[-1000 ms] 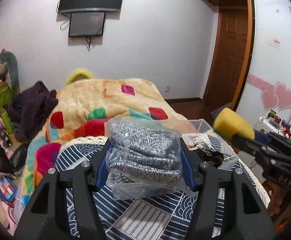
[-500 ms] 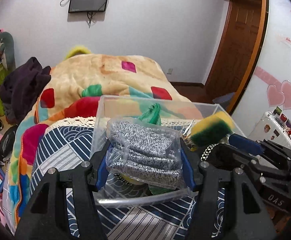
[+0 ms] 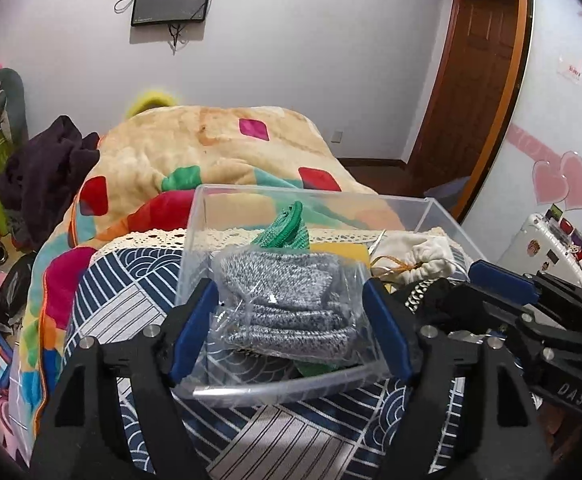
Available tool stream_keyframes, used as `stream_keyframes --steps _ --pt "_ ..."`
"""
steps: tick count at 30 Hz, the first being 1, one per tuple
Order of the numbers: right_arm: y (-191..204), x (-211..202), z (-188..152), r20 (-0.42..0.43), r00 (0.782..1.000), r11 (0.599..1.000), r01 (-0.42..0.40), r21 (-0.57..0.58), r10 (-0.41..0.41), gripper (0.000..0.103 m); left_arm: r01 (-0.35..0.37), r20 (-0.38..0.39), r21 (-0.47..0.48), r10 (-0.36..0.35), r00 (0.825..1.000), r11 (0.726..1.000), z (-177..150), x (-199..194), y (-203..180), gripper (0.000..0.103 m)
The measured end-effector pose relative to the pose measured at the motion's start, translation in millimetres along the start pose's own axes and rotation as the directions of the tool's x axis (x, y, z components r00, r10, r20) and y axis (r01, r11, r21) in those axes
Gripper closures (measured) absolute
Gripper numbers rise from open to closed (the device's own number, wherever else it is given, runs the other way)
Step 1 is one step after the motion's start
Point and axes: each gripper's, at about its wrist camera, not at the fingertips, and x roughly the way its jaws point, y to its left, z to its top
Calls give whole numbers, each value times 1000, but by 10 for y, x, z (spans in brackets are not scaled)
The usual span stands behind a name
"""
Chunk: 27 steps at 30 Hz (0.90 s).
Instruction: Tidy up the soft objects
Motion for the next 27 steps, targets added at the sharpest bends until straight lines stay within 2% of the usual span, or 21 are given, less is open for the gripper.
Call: stream_keyframes --steps 8,15,19,24,27 --pt "-15 -292 86 68 998 1000 -3 1 3 64 9 103 29 -12 995 1000 47 -470 -56 29" --pt "85 -622 174 161 987 999 20 -28 -15 60 6 239 83 -26 971 997 84 -1028 -252 29" --pt "178 -833 205 223 974 998 37 -51 -25 50 13 294 95 -41 955 995 102 -1292 -318 29" --pt "257 -1072 226 299 954 997 49 -60 -29 47 21 340 107 -56 939 994 105 -1551 -390 27" --pt "272 -1194 235 345 938 997 50 -51 -30 35 10 371 118 -54 927 993 81 -1697 -433 20"
